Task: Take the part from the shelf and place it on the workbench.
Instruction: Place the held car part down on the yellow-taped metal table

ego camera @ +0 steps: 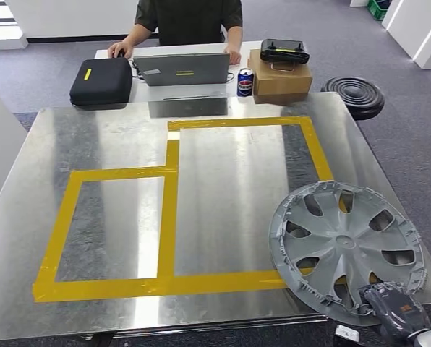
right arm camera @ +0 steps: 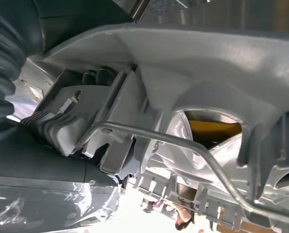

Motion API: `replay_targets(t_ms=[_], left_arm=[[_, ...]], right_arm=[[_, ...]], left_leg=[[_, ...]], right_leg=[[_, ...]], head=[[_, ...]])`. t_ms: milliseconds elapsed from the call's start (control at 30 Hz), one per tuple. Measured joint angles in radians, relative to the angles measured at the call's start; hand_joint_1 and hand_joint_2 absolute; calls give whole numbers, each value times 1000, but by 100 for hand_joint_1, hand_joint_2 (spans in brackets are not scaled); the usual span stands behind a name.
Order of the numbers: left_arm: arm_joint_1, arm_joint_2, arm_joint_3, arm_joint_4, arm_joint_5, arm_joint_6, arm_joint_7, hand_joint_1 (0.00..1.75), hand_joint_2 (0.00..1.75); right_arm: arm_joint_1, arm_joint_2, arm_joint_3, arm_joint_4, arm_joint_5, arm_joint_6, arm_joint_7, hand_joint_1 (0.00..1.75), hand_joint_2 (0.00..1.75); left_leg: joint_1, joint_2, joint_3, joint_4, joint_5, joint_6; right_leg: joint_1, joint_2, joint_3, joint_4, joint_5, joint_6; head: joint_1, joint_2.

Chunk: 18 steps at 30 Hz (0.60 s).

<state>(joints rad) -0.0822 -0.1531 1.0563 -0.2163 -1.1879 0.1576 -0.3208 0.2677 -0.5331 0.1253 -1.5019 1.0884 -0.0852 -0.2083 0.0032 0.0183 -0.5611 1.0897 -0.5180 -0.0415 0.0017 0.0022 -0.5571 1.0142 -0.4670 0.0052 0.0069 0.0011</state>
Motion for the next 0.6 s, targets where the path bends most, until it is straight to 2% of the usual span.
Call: replay_targets(t_ms=[67, 133, 200, 233, 267, 333, 367, 400, 433, 467, 500, 533, 567, 600], left_arm=[[-2, 0, 0, 0, 0, -1, 0, 0, 175], [-3, -2, 0, 0, 0, -2, 0, 0, 175], [-1, -2, 1, 0, 0, -2, 0, 0, 175], [-1, -1, 1, 0, 0, -3, 0, 0, 175], [-2, -1, 2, 0, 0, -4, 0, 0, 175], [-2, -2, 2, 0, 0, -5, 0, 0, 175], [-2, -3, 2, 0, 0, -6, 0, 0, 175], [-2, -4, 2, 0, 1, -6, 0, 0, 175], [-2, -6, 2, 0, 2, -6, 0, 0, 175], [-3, -7, 2, 0, 2, -6, 0, 0, 175], [-5, -6, 2, 0, 3, -6, 0, 0, 175], [-7, -5, 2, 0, 3, -5, 0, 0, 175], [-8, -3, 2, 0, 4, -4, 0, 0, 175], [-7, -1, 3, 0, 5, -3, -1, 0, 175]], right_arm=[[-6, 0, 12, -1, -1, 1, 1, 175, 175], [-13, -2, 29, -5, -8, 4, 6, 175, 175], [-17, -6, 48, -16, -31, 9, 12, 175, 175], [-18, -9, 57, -23, -50, 12, 11, 175, 175], [-18, -13, 64, -33, -72, 13, 9, 175, 175], [-17, -18, 76, -60, -115, 13, -3, 175, 175], [-15, -20, 81, -77, -134, 13, -12, 175, 175], [-17, -21, 86, -97, -148, 12, -19, 175, 175], [-24, -21, 91, -119, -160, 11, -27, 175, 175], [-35, -22, 97, -144, -169, 10, -32, 175, 175], [-48, -22, 101, -166, -178, 9, -35, 175, 175], [-60, -22, 103, -186, -185, 9, -37, 175, 175], [-68, -22, 104, -205, -194, 9, -38, 175, 175], [-75, -22, 105, -222, -202, 9, -40, 175, 175]], left_leg=[[-2, 17, 38, -91, 21, 13], [-5, 13, 37, -107, 21, 32], [-2, 1, 41, -117, 41, 48], [1, -1, 44, -122, 48, 53], [3, -1, 47, -125, 54, 56], [3, 1, 45, -126, 53, 57], [5, 2, 45, -125, 51, 56], [8, 2, 46, -125, 48, 53], [13, 0, 48, -124, 45, 48], [20, -4, 52, -121, 41, 41], [25, -11, 54, -115, 36, 30], [29, -21, 53, -106, 29, 18], [30, -31, 51, -99, 23, 9], [30, -41, 48, -96, 20, 1]], right_leg=[[1, 3, 4, -2, 7, 13], [2, 6, 4, -9, 15, 28], [4, 9, -7, -5, 14, 40], [4, 9, -24, 20, 1, 45], [3, 9, -53, 67, -21, 49], [-2, 8, -131, 208, -80, 57], [-7, 7, -164, 263, -94, 62], [-13, 7, -179, 284, -90, 69], [-21, 7, -172, 263, -67, 77], [-32, 8, -142, 205, -31, 89], [-46, 15, -103, 135, -2, 105], [-56, 24, -67, 76, 14, 112], [-62, 28, -42, 39, 18, 111], [-64, 29, -33, 27, 11, 104]], head=[[2, 0], [3, 0], [5, 0], [8, 0], [11, 0], [16, 0], [16, 0], [16, 0], [15, 0], [15, 0], [17, 0], [22, 0], [24, 0], [25, 0]])
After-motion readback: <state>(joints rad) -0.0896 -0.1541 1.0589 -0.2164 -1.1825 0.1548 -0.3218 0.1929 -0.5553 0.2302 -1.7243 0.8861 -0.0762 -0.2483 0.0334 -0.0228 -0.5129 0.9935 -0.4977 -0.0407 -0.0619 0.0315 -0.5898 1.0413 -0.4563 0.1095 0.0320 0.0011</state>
